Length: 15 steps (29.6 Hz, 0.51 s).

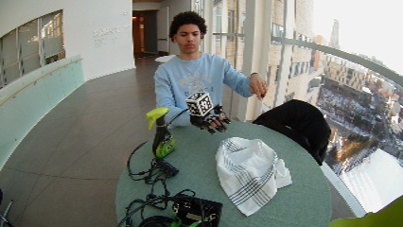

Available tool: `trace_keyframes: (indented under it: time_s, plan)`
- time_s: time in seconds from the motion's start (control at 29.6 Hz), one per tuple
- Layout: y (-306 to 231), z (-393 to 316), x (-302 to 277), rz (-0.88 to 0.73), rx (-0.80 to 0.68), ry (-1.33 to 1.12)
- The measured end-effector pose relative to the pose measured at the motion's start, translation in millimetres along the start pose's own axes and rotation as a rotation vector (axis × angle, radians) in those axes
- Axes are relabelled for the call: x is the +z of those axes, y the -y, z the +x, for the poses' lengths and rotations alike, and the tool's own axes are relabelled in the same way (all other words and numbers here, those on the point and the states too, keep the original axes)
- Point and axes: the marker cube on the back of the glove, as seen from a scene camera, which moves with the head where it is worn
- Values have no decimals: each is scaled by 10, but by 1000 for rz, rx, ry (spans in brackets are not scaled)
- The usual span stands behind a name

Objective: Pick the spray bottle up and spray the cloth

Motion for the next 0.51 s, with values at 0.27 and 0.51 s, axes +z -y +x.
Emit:
trace_keyframes:
  time_s: [0.27,0.51]
  plan:
    - [121,15,50,-39,-3,-32]
    - [149,54,140,-85,-3,-51]
